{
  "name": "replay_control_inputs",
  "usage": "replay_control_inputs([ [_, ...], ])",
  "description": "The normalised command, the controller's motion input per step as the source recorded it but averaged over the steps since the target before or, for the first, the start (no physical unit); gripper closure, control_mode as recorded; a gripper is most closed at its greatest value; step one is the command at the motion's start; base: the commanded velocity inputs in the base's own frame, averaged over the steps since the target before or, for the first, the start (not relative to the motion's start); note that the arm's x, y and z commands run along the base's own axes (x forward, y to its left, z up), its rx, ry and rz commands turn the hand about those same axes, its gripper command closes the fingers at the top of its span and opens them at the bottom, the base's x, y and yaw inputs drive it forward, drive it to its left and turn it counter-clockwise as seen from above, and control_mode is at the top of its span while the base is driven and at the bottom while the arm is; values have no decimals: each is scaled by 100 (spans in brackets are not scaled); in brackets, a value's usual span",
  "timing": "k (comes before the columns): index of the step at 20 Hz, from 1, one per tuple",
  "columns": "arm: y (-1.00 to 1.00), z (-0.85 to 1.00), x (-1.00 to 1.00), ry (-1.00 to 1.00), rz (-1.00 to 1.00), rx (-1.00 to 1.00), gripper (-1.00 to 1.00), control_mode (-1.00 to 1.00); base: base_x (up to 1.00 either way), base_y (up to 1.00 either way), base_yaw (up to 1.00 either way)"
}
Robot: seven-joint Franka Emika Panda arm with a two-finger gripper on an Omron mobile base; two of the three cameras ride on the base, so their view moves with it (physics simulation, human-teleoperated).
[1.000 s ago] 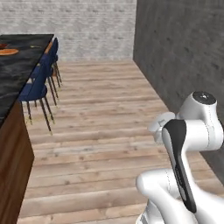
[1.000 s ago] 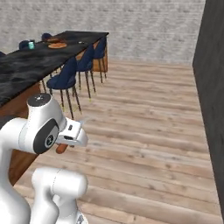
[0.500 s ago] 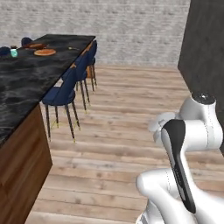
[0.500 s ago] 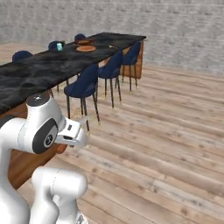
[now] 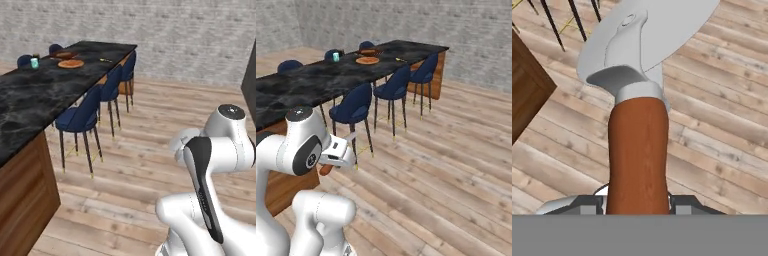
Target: Take the pizza cutter from the drawer on the right and place it on the dining counter for cutting.
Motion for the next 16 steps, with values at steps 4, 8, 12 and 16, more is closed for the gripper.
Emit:
replay_control_inputs([
  [4, 0, 0, 0, 0, 0, 0, 100, 100, 100, -83, 33],
  [8, 0, 0, 0, 0, 0, 0, 100, 100, 100, -83, 33],
  [12, 0, 0, 0, 0, 0, 0, 100, 100, 100, -84, 33],
  [16, 0, 0, 0, 0, 0, 0, 100, 100, 100, -83, 33],
])
